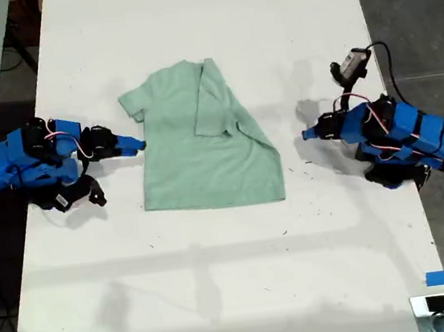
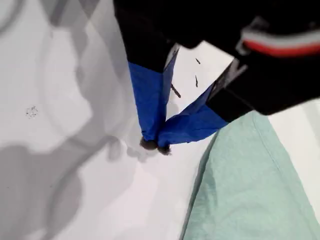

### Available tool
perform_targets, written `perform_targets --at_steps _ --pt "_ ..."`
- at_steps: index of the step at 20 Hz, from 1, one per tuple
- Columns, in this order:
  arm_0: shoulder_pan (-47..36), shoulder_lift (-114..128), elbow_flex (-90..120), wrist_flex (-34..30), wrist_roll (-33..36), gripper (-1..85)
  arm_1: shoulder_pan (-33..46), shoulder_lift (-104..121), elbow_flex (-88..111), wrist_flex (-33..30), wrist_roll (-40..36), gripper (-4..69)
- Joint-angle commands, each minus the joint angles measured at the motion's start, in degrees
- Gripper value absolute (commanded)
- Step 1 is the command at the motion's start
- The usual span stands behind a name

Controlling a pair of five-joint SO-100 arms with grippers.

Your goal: Fold t shirt

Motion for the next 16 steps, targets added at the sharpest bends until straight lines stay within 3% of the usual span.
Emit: perform_targets --at_steps 1,3,4,6,7,8,11,12,14,15,16 --pt "-2.3 0.4 -0.7 -1.4 12.0 13.0 0.7 0.8 0.7 0.1 0.9 -0.2" --pt "6.0 0.4 -1.1 -0.6 -1.0 13.1 0.6 0.8 0.7 0.4 1.5 -0.2" --pt "10.4 0.4 -1.9 -3.6 -3.1 13.0 0.6 0.8 0.7 0.4 1.6 -0.2" --pt "18.3 0.4 -3.5 -8.9 3.1 14.0 1.0 0.8 0.7 0.4 1.7 -0.2" --pt "21.1 0.5 -4.0 -9.6 2.5 22.2 1.0 0.8 0.8 0.4 1.8 -0.2" --pt "21.2 0.5 -4.0 -10.1 1.8 18.4 1.0 0.8 0.8 0.5 1.9 -0.2" --pt "15.7 0.5 -5.0 -11.6 1.8 22.3 1.1 0.8 0.9 0.6 2.2 -0.2" --pt "13.6 0.5 -5.4 -12.1 1.7 14.8 1.1 0.8 0.9 0.6 2.3 -0.2" --pt "11.3 0.5 -4.9 -15.4 4.4 7.9 1.3 0.8 0.9 0.7 2.5 -0.2" --pt "9.5 0.5 -4.0 -15.4 5.2 9.0 1.3 0.8 0.9 0.8 2.5 -0.2" --pt "7.0 0.5 -2.8 -15.6 8.6 15.3 1.3 0.8 0.9 0.8 2.5 -0.2"
